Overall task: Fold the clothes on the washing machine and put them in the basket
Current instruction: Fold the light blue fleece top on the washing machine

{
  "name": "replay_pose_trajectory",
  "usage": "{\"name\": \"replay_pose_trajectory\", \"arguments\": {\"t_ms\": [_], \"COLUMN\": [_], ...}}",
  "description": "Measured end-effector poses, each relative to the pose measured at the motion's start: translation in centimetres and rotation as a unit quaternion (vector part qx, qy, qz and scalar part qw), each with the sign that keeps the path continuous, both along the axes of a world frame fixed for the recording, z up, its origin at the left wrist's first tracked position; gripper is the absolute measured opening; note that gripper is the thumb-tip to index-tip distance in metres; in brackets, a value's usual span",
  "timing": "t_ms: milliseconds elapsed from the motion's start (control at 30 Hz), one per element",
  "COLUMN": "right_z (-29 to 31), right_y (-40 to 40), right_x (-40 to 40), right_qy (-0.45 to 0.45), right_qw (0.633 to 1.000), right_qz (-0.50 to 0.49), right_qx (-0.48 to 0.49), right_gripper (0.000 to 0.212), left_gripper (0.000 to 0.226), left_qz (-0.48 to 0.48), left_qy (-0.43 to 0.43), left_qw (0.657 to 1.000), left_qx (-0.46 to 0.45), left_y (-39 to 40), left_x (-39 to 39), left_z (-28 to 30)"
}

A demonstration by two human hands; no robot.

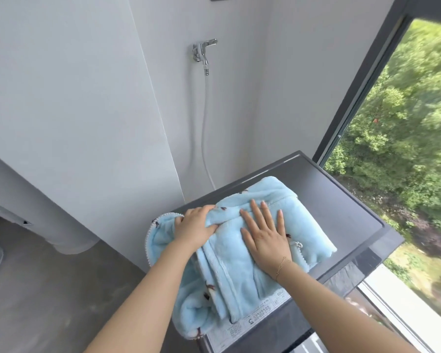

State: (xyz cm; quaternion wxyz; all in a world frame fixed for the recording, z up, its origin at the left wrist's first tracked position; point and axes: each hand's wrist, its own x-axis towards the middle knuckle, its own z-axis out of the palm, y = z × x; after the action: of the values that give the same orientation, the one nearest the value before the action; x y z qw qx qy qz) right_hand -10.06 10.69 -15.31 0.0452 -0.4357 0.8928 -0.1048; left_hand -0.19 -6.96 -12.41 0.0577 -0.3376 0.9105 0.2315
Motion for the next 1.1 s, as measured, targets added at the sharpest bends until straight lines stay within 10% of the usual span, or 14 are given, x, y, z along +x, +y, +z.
{"name": "replay_pose_trajectory", "arguments": {"t_ms": [200, 400, 500, 633, 700, 767, 1100], "right_z": [-0.6, -2.6, -4.3, -4.9, -4.7, -4.8, -5.1], "right_y": [2.8, 8.4, 8.9, 7.5, 6.8, 6.3, 4.8], "right_x": [3.8, 12.1, 14.6, 15.0, 14.5, 13.8, 10.8], "right_qy": [-0.031, -0.026, 0.016, -0.03, -0.058, -0.057, -0.052], "right_qw": [0.988, 0.952, 0.968, 0.981, 0.981, 0.982, 0.963], "right_qz": [-0.049, -0.089, -0.08, -0.078, -0.079, -0.069, -0.082], "right_qx": [-0.14, -0.293, -0.237, -0.177, -0.166, -0.166, -0.25], "right_gripper": [0.053, 0.052, 0.089, 0.107, 0.112, 0.11, 0.079], "left_gripper": [0.031, 0.027, 0.047, 0.052, 0.025, 0.048, 0.071], "left_qz": [0.028, -0.216, -0.279, -0.023, 0.017, -0.021, -0.018], "left_qy": [0.176, 0.41, 0.304, 0.203, 0.19, 0.059, -0.196], "left_qw": [0.978, 0.851, 0.898, 0.952, 0.97, 0.997, 0.943], "left_qx": [-0.104, -0.249, -0.154, 0.227, 0.151, 0.053, 0.267], "left_y": [1.3, 2.3, 2.3, 0.1, -1.8, -3.0, -4.1], "left_x": [1.5, 3.8, 4.6, 3.9, 2.6, 1.8, 2.5], "left_z": [-2.4, -0.2, 0.2, 1.3, 1.4, 1.3, 1.7]}}
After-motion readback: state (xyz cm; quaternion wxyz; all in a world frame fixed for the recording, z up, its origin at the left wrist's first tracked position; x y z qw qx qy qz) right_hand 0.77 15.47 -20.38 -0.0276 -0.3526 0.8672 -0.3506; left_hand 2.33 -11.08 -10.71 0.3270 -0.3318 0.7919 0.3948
